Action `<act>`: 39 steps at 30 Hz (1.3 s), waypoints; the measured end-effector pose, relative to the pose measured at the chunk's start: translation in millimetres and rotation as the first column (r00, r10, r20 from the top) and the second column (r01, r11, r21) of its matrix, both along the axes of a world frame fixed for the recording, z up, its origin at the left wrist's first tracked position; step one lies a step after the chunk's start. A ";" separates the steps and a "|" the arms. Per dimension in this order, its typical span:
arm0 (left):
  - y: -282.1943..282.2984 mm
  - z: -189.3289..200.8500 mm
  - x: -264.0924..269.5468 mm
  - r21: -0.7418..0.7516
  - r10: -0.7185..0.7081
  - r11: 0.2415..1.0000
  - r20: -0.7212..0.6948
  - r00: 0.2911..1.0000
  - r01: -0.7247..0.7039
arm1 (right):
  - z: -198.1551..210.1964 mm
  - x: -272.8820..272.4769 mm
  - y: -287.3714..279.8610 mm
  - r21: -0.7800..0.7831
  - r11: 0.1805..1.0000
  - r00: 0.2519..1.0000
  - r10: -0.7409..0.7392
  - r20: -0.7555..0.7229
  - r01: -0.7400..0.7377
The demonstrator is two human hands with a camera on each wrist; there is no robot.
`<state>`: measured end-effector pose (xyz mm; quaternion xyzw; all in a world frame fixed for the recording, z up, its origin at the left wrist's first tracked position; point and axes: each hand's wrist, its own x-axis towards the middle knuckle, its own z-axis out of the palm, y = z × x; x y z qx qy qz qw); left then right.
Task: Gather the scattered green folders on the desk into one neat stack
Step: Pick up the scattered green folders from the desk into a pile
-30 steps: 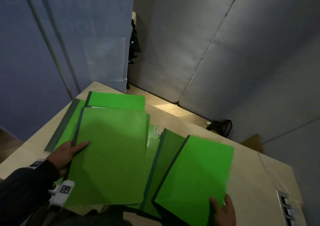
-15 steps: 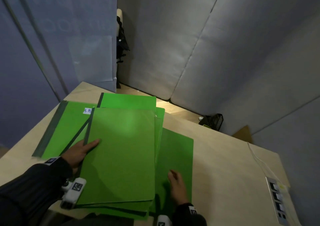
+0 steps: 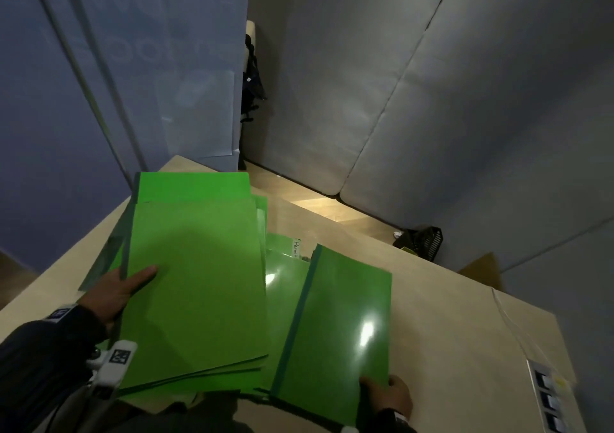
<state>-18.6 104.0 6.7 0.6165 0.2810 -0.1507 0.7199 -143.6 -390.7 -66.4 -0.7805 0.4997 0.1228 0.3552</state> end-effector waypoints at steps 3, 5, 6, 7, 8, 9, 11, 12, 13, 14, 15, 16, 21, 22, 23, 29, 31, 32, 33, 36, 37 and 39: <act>3.3 5.0 -0.7 -0.048 0.014 0.999 -0.017 1.000 -0.015 | 28.5 -10.1 -10.4 -0.072 0.993 0.984 -0.087 0.152 0.099; -1.3 12.6 -0.5 -0.092 0.014 0.996 -0.025 1.000 -0.016 | 42.4 -13.7 -17.6 -0.026 0.990 0.942 -0.122 0.313 0.136; -3.8 13.6 0.0 -0.124 0.012 0.992 -0.028 1.000 -0.015 | 46.1 -12.6 -18.5 0.035 0.991 0.916 -0.134 0.377 0.131; -6.5 12.1 0.6 -0.160 0.013 0.987 -0.026 1.000 -0.017 | 51.5 -9.8 -14.0 0.087 0.989 0.899 -0.143 0.413 0.118; -10.1 11.2 1.1 -0.199 0.009 0.980 -0.022 1.000 -0.014 | 57.1 -5.3 -8.9 0.152 0.986 0.893 -0.124 0.432 0.064; -14.7 10.3 2.1 -0.230 0.001 0.973 -0.033 0.999 -0.009 | 62.7 1.2 -0.2 0.195 0.981 0.883 -0.092 0.460 0.001; -28.8 11.5 4.2 -0.275 -0.028 0.961 -0.053 0.998 0.012 | 79.2 20.7 28.9 0.290 0.948 0.849 -0.040 0.526 -0.135; -36.6 13.1 4.5 -0.296 -0.043 0.955 -0.059 0.997 0.024 | 83.2 28.4 44.6 0.338 0.918 0.840 -0.010 0.543 -0.208; -42.8 12.9 4.8 -0.316 -0.054 0.948 -0.067 0.996 0.030 | 89.7 33.8 64.8 0.373 0.893 0.850 0.019 0.527 -0.251; -49.1 12.9 4.7 -0.333 -0.075 0.942 -0.075 0.994 0.046 | 93.9 38.0 85.1 0.416 0.860 0.852 0.040 0.522 -0.295; -53.9 11.7 4.0 -0.338 -0.086 0.940 -0.086 0.993 0.052 | 99.2 41.0 102.5 0.477 0.818 0.867 0.054 0.495 -0.323; -57.1 11.2 2.9 -0.346 -0.097 0.936 -0.088 0.991 0.061 | 99.3 43.1 116.4 0.558 0.765 0.882 0.027 0.470 -0.321; -37.8 10.1 -0.4 -0.272 -0.056 0.961 -0.040 0.998 0.043 | 79.3 51.9 129.1 0.514 0.786 0.920 0.173 0.352 -0.345; -31.0 10.7 0.2 -0.245 -0.041 0.969 -0.027 0.999 0.034 | 63.4 51.4 117.9 0.446 0.833 0.927 0.194 0.320 -0.328; -24.5 10.3 0.3 -0.223 -0.023 0.975 -0.016 1.000 0.019 | 41.4 50.6 103.4 0.352 0.889 0.939 0.198 0.281 -0.293; 23.8 9.2 -7.8 -0.075 0.141 0.988 0.052 0.989 -0.137 | 2.4 44.9 102.8 -0.047 0.947 0.933 0.302 -0.197 -0.317; 38.7 5.3 -10.3 -0.069 0.197 0.978 -0.011 0.980 -0.197 | 5.0 47.9 116.0 -0.057 0.953 0.937 0.279 -0.208 -0.297; 46.5 0.7 -11.1 -0.047 0.230 0.972 -0.049 0.972 -0.232 | 2.8 50.4 118.0 -0.037 0.963 0.948 0.254 -0.194 -0.266; 54.6 -4.2 -12.0 -0.035 0.254 0.966 -0.080 0.964 -0.257 | 0.9 52.3 118.9 -0.006 0.972 0.961 0.230 -0.155 -0.234; 68.7 -13.0 -14.2 -0.030 0.304 0.951 -0.105 0.947 -0.309 | -6.6 53.3 102.3 0.240 0.963 0.990 0.101 0.100 -0.122; 66.0 -6.2 -15.3 -0.011 0.317 0.947 -0.100 0.943 -0.320 | 0.6 52.4 97.7 0.329 0.941 0.985 0.024 0.170 -0.080; 60.5 4.0 -19.3 0.006 0.326 0.945 -0.071 0.943 -0.326 | 23.4 46.8 84.8 0.455 0.888 0.952 -0.082 0.296 -0.064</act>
